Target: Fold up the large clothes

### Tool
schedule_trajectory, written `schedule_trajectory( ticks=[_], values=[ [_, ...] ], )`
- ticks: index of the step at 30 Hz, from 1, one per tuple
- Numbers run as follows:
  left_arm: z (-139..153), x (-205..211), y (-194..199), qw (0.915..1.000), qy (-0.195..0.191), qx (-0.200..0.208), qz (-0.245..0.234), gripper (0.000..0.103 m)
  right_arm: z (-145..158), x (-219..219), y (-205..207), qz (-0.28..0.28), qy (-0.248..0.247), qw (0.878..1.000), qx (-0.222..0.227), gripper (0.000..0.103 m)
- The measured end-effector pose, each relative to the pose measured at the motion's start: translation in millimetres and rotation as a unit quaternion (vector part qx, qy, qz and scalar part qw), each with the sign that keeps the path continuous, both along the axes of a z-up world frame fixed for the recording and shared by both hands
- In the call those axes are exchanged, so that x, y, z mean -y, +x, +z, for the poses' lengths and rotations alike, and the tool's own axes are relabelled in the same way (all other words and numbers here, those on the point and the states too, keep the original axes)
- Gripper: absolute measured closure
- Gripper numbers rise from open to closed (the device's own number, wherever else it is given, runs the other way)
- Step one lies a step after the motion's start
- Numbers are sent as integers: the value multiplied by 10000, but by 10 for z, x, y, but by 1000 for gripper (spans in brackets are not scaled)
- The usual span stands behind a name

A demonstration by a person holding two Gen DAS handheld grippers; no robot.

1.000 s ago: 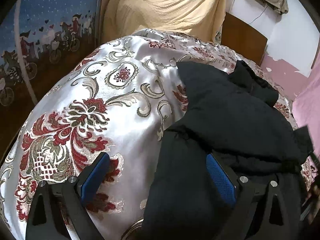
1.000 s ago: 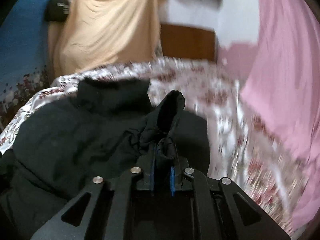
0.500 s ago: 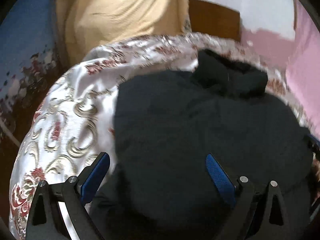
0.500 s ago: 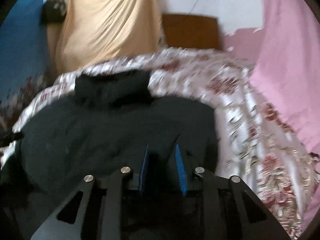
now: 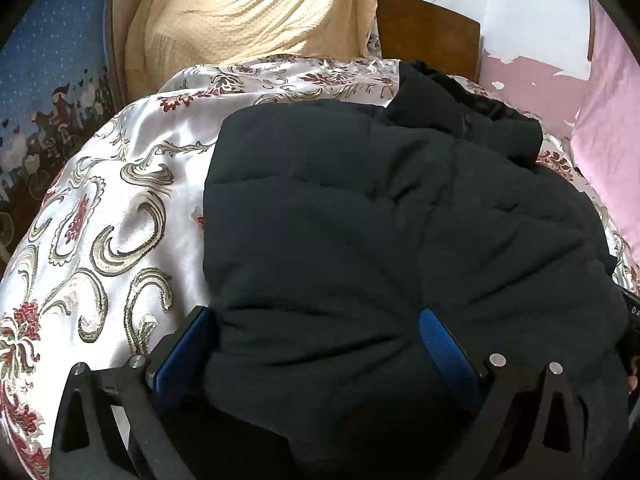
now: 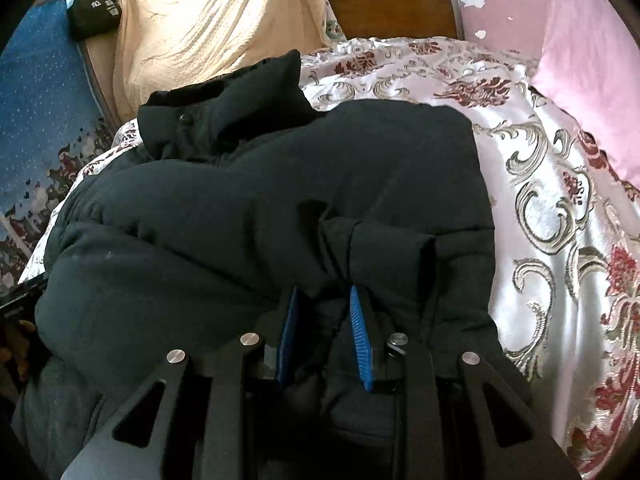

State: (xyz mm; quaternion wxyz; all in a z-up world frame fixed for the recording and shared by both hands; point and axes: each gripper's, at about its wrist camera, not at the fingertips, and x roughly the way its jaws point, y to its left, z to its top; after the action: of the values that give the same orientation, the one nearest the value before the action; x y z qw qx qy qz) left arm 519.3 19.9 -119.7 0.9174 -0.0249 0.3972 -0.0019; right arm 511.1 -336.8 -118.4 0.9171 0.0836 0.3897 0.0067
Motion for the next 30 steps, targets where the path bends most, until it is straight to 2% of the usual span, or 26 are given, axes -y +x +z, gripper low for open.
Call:
schedule_trajectory(
  ticks=[4,10,13,14,19,21,24,28,30],
  values=[
    [-2,-35,5,9999,-101,28,-2,0,2,-12,-4,-11,-17,10000,2,79],
    [67,-177,-38,9981,-587,161,-15,0,57,1,-39,17,160,9998,134,74],
    [199,-228,-53,9976,-659,134,145,0,126,31,-100,34,330,9991,252,52],
    [276,-228,-41,9979,-628,130,115,0,187,47,-133,-47,374,9990,250,41],
    [747,-136,269,9975,-668,158,-181,0,582,150,-87,66,669,9975,203,25],
    [889,-59,498,9975,-653,178,-185,0,784,194,136,48,748,9971,91,17],
    [1046,92,983,9975,-625,228,-233,0,938,195,592,-8,899,9959,-138,17],
    [1064,310,1607,9970,-715,-47,-293,0,1011,61,1307,-203,980,9945,-295,17],
    [1042,435,1842,9979,-563,-180,-269,1,1007,-51,1558,-224,950,9948,-300,17]
  ],
)
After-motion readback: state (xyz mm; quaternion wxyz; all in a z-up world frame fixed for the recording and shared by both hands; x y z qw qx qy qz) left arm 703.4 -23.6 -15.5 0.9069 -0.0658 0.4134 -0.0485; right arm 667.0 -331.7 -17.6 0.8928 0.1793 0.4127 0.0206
